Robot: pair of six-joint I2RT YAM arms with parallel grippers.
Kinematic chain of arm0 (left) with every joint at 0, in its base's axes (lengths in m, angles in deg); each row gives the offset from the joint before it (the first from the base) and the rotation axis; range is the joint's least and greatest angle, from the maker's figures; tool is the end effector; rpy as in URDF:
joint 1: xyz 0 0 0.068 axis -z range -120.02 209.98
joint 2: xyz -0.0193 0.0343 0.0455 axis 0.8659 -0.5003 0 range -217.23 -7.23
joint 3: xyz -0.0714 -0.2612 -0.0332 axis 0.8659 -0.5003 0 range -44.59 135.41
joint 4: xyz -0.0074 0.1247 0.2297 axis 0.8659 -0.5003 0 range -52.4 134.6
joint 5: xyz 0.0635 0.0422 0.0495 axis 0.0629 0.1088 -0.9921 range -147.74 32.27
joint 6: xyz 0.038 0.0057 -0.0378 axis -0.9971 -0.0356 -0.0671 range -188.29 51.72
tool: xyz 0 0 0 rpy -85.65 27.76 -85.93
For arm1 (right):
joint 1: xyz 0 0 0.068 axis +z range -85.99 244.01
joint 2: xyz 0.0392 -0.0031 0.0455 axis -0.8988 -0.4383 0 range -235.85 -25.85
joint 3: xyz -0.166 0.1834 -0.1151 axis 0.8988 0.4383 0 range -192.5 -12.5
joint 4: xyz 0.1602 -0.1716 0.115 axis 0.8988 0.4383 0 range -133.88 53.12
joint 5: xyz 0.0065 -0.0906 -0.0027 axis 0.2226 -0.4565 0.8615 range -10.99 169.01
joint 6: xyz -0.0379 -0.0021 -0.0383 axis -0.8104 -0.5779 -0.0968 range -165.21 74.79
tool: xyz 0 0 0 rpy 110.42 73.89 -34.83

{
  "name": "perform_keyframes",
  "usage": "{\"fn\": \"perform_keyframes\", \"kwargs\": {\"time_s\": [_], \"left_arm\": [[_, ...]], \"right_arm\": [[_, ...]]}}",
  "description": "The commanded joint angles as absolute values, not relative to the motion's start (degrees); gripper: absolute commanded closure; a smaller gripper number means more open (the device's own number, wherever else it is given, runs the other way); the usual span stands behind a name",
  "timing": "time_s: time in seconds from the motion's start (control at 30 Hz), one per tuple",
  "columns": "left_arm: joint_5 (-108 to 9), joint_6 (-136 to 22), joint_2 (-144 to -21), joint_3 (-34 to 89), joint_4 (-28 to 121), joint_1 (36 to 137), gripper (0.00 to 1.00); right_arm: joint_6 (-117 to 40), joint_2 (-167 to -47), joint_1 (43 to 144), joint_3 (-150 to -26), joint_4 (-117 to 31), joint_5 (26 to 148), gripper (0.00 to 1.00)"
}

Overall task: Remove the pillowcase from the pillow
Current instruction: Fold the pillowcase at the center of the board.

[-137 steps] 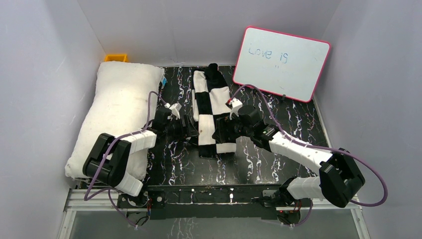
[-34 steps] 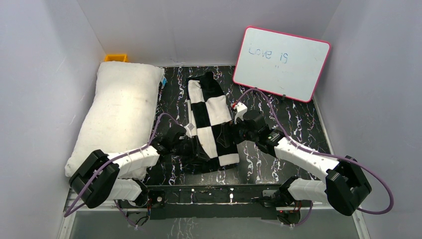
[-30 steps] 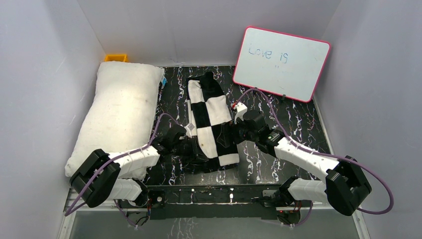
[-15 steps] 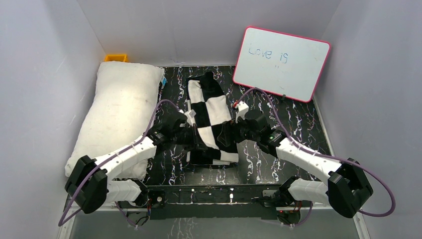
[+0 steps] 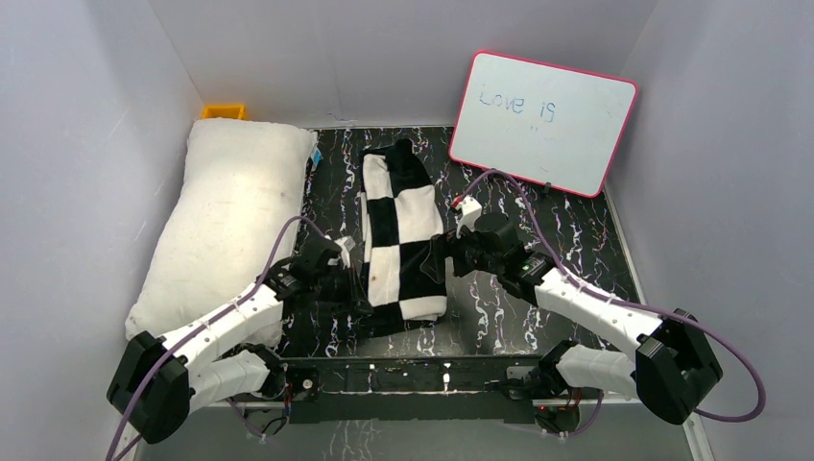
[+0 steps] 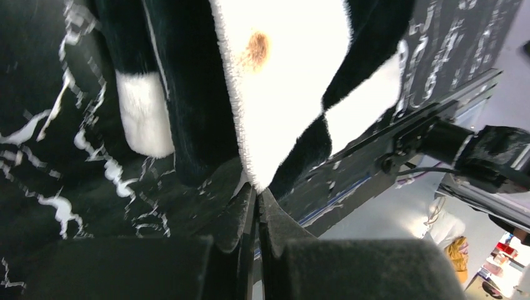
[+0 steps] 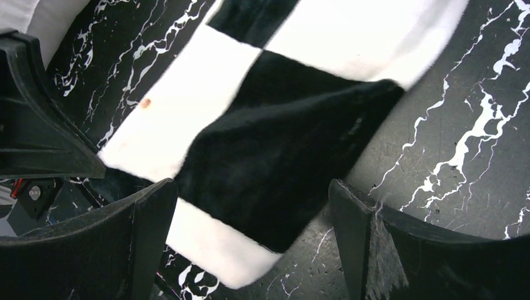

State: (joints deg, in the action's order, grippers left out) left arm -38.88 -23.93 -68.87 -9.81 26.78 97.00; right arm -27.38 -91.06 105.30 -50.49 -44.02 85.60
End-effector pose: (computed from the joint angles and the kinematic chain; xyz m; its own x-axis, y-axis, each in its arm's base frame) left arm 0.1663 -0.1398 0.2130 -0.9280 -0.1288 -0.3495 0.1461 0.7373 -0.6596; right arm 0.1867 0.1693 0.2448 -0.5497 -0.0781 -0.8317 -0.5925 0.7383 0.3223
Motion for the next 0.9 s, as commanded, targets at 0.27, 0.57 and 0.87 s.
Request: {"fn": "perform_keyframes", "kwargs": {"time_s": [0.27, 0.57, 0.87], "left_arm": [[-39.85, -21.40, -63.52, -13.50, 22.31, 96.69, 1.00], [-41.64, -27.06, -66.61, -2.81, 16.49, 96.04, 1.00], [-39.69, -26.99, -62.93, -7.32, 15.08, 91.89, 1.00]], "right_arm": [[-28.89, -95.94, 105.80, -54.98, -49.22, 85.68, 0.01], [-32.61, -115.80, 112.31, -79.16, -42.43, 71.76, 0.14], [-34.45, -141.30, 114.75, -108.45, -26.13, 64.92, 0.25]]}}
